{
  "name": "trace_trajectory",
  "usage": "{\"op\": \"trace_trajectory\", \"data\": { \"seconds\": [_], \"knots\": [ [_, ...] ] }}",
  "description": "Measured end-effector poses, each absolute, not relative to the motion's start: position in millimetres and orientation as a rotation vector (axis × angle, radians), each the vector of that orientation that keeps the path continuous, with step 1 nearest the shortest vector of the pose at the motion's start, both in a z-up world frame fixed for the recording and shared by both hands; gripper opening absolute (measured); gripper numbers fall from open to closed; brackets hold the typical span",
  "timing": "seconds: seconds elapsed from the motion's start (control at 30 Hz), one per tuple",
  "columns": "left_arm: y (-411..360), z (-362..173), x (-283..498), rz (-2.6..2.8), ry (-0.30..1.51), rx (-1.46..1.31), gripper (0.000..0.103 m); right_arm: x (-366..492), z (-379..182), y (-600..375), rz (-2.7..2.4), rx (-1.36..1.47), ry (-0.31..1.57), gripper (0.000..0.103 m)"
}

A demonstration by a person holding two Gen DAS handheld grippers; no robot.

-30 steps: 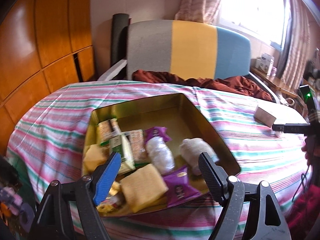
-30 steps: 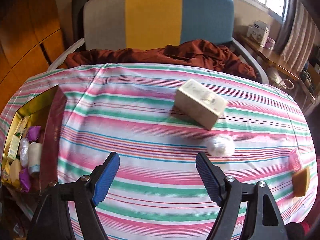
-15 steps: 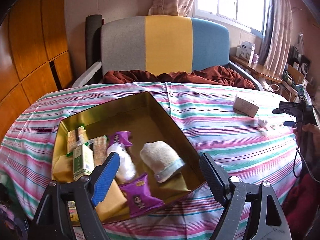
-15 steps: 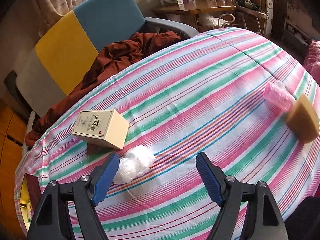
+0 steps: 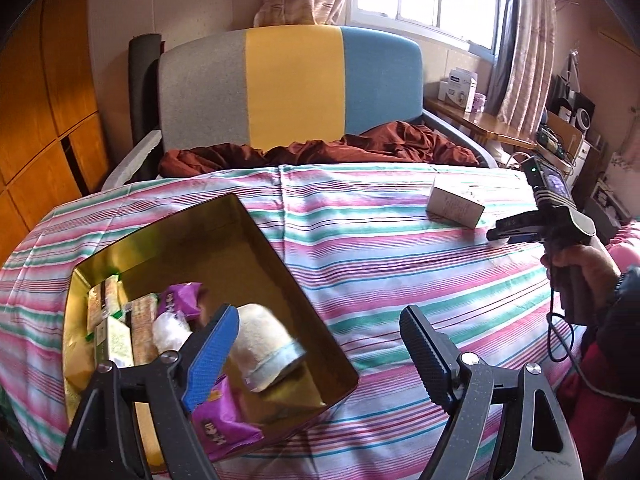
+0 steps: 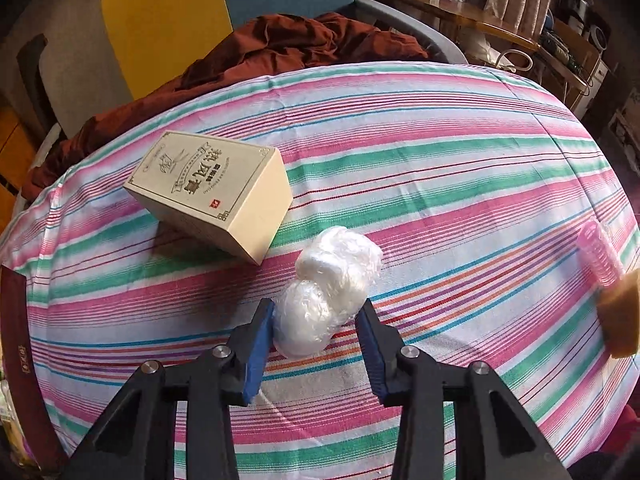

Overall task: Organize objects
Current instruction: 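Move the right tool back and grasp the plastic-wrapped white ball, then grasp the cream printed box with the left tool while the right tool holds the white ball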

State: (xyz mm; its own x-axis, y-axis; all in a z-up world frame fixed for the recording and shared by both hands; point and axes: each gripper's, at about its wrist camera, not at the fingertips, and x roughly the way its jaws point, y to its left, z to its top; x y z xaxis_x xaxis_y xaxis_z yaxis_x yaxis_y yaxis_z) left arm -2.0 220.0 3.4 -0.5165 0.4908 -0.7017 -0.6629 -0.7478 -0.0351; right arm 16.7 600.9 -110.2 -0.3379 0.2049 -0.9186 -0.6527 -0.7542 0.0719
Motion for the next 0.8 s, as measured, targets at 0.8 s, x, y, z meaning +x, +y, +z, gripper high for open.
{"op": "trace_trajectory", "data": {
  "seconds": [0.8],
  "knots": [
    [359,-12,-5,2.087,0.456,-0.932,0.083,48,-84,626,2.048,-1.202,0.691,0.038]
  ]
}}
